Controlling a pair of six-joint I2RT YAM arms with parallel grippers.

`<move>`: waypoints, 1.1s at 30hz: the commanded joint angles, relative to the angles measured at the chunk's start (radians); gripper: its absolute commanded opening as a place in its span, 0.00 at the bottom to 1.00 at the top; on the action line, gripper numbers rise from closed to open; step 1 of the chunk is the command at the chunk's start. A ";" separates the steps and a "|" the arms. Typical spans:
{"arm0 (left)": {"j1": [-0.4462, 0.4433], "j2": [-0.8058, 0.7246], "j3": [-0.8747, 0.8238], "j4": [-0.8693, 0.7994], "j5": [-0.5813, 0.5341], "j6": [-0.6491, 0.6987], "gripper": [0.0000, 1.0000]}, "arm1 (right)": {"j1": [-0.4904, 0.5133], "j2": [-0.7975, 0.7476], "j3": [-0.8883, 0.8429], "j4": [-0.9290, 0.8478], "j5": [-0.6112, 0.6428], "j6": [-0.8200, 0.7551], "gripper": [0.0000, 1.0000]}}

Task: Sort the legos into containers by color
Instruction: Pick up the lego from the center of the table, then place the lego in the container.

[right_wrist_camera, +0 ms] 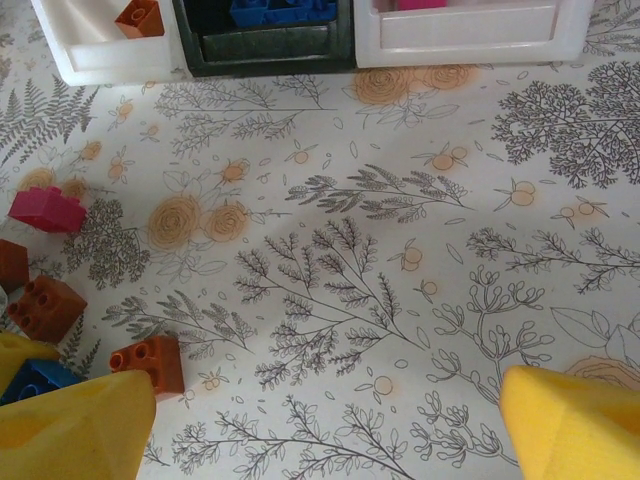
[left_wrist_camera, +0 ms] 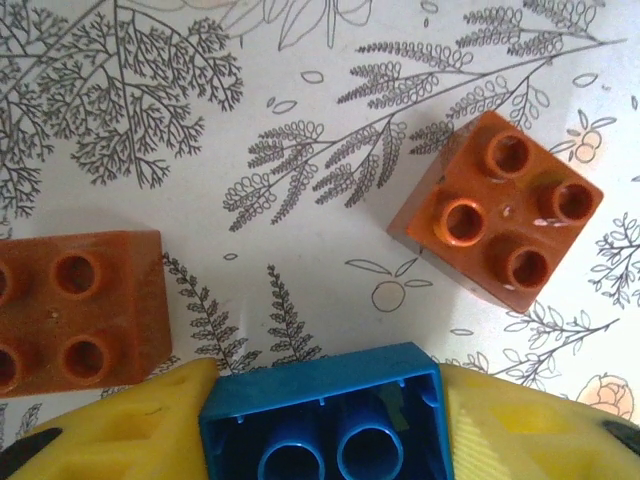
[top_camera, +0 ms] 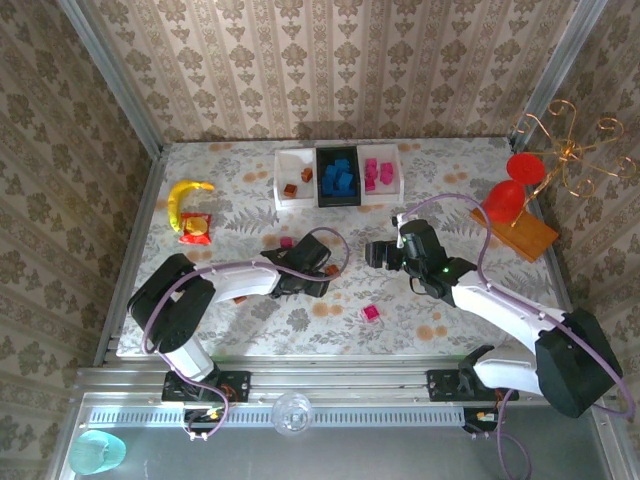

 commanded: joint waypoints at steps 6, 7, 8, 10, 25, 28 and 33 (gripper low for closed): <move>0.048 -0.094 0.077 0.083 -0.060 0.043 0.49 | -0.006 -0.057 -0.008 -0.017 0.048 -0.008 0.91; 0.065 -0.083 0.111 0.087 -0.054 0.061 0.49 | -0.006 -0.063 -0.011 -0.012 0.053 -0.003 0.91; 0.080 -0.071 0.142 0.091 -0.050 0.075 0.49 | -0.005 -0.067 -0.012 -0.007 0.055 0.002 0.91; 0.116 -0.030 0.221 0.099 -0.025 0.113 0.49 | -0.006 -0.078 -0.018 0.001 0.055 0.012 0.91; 0.281 0.475 0.899 -0.053 0.108 0.242 0.50 | -0.005 -0.094 -0.031 0.016 0.037 0.045 0.91; 0.289 0.556 1.018 -0.113 0.112 0.259 0.52 | -0.004 -0.092 -0.026 0.013 0.032 0.045 0.91; 0.299 0.601 1.121 -0.167 0.136 0.273 0.63 | -0.005 -0.091 -0.027 0.014 0.029 0.050 0.91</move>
